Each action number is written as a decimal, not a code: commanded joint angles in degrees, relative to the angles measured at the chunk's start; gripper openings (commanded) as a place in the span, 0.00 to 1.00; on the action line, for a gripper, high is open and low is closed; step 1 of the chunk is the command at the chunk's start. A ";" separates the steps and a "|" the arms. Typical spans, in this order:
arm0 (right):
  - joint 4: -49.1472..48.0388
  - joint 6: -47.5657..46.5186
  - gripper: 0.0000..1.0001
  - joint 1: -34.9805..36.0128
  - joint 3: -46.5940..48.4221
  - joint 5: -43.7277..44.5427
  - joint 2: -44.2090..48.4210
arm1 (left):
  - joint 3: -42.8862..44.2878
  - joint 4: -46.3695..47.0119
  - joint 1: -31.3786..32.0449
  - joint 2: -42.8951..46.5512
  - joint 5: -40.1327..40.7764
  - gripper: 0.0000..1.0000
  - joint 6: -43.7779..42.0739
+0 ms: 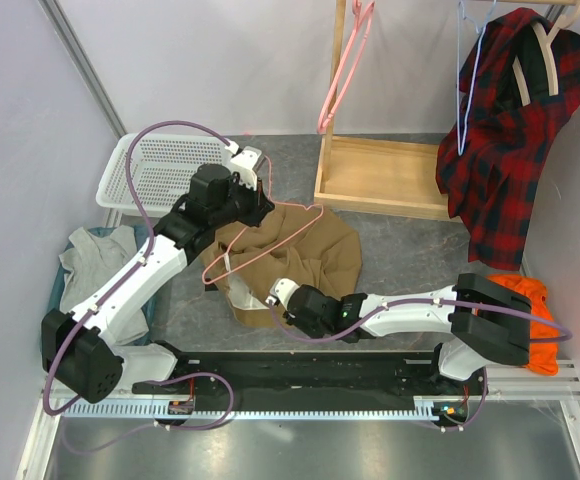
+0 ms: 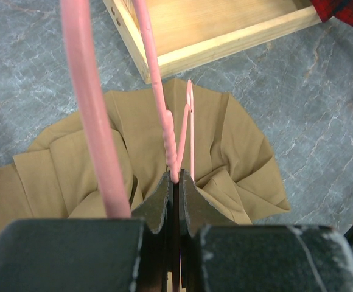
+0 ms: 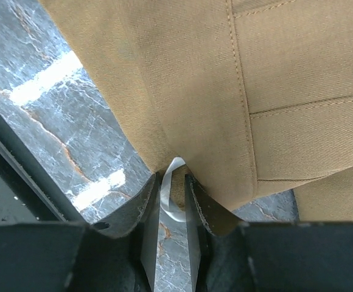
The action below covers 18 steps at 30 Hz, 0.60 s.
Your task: Place the skirt on the hanger
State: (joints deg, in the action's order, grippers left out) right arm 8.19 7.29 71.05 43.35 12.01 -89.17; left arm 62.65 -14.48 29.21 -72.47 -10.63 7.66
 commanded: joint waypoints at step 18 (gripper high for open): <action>3.59 5.63 0.44 0.67 0.68 -0.85 -0.83 | -0.60 1.12 -0.21 2.33 -0.09 0.02 1.57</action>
State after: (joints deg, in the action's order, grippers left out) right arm 9.87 10.90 71.46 43.29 7.97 -88.58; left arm 62.17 -14.57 29.21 -72.01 -10.61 7.68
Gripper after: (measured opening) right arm 0.449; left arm 0.043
